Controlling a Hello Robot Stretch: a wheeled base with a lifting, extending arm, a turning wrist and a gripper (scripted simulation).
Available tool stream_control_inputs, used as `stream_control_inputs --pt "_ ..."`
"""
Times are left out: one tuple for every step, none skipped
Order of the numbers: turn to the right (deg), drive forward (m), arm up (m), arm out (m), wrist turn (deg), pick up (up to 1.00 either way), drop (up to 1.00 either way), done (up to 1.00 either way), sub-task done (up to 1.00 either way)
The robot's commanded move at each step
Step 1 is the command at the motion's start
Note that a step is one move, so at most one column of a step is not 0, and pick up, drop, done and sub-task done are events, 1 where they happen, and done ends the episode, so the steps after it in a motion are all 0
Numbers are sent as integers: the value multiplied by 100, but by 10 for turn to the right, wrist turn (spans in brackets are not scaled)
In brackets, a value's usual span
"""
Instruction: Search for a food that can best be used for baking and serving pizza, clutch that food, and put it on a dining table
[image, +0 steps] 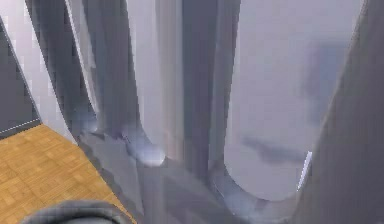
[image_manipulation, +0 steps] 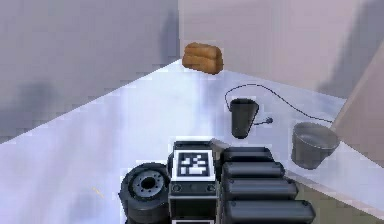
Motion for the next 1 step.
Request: stream_control_inputs --pt "-450 0 0 0 0 0 0 0 0"
